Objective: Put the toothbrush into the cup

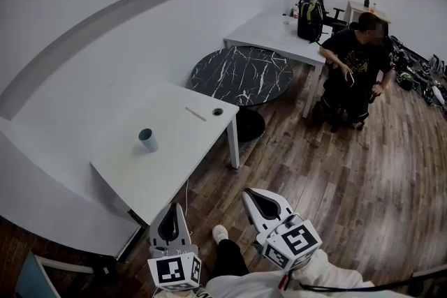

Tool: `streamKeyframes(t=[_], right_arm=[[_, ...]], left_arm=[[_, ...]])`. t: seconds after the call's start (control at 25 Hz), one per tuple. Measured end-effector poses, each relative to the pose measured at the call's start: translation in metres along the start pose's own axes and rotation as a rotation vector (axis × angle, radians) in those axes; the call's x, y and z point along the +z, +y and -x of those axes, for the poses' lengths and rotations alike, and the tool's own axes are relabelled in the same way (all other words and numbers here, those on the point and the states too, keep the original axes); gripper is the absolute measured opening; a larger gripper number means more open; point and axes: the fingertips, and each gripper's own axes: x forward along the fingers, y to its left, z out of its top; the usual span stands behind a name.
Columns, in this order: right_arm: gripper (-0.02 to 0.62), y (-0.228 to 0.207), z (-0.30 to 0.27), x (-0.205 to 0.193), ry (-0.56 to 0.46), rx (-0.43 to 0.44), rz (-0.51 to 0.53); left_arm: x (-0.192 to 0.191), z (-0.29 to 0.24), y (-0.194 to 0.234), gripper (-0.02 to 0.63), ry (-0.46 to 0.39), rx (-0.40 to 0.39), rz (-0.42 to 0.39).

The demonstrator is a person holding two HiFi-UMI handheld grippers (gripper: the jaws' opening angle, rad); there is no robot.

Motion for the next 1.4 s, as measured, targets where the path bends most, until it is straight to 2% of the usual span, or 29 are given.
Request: streamKeyframes(t=[0.28,0.6,0.88,1.16,1.4], right_arm=[[0.003,-0.015,-0.073,-0.021,0.047,0.011,-0.008],[0.003,-0.038,-0.197,-0.041,0.116,0.012,-0.023],[0.003,-0.049,-0.285,-0.051,0.161,0.020,-0.018],[0.003,-0.048,-0.348,-0.059,0.181,0.038,-0.005],[0.003,-0.041,-0.373,-0.062,0.198,0.065,-0.001]], left_arm=[[-0.023,-0.058,0.037,0.009,0.034,0.012,0.019],[-0.044,-0.157,0.104,0.009,0.088,0.008,0.045],[-0.055,-0.222,0.152,0.009,0.117,0.005,0.064],[-0.062,-0.259,0.194,0.009,0.122,0.029,0.074],[-0.068,-0.265,0.220,0.009,0.127,0.073,0.095]])
